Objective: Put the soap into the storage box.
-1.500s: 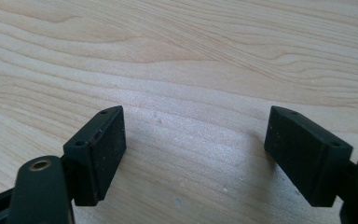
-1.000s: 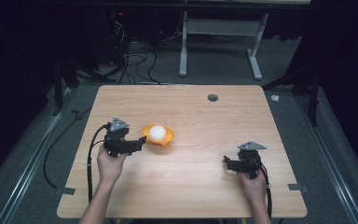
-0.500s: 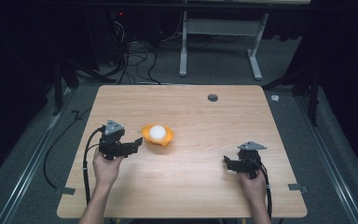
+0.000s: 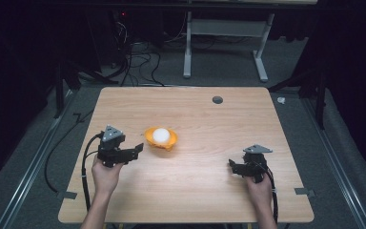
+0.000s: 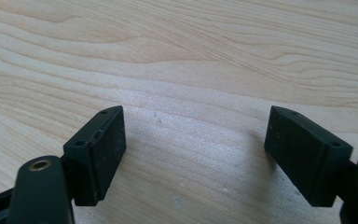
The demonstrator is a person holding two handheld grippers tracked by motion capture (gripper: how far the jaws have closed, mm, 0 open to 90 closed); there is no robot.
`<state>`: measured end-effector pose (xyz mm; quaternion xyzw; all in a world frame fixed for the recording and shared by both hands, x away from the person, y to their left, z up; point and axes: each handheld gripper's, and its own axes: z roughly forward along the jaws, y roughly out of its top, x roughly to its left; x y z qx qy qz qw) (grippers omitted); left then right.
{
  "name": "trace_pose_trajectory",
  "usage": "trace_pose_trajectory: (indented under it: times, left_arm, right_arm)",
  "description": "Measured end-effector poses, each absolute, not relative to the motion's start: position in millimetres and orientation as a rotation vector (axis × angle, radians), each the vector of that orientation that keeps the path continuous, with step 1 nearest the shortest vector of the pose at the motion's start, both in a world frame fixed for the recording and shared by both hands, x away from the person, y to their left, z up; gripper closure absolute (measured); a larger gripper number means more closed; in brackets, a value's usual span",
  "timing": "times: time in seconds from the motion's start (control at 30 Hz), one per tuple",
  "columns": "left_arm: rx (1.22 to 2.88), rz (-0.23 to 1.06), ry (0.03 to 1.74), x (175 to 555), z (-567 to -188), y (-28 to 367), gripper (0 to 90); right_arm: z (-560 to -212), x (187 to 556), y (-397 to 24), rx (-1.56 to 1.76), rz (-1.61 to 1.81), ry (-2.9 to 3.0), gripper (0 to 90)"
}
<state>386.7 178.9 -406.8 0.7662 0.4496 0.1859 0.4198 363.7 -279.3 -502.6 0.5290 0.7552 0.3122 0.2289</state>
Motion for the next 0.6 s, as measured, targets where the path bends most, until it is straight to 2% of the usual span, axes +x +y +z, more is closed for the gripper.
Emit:
trace_pose_trajectory:
  times: [0.6]
  left_arm:
    - [1.911,0.436,1.151,374,-415,192,21.7]
  right_arm:
    - [-503,364,-279,1.459,0.859,2.078,21.4]
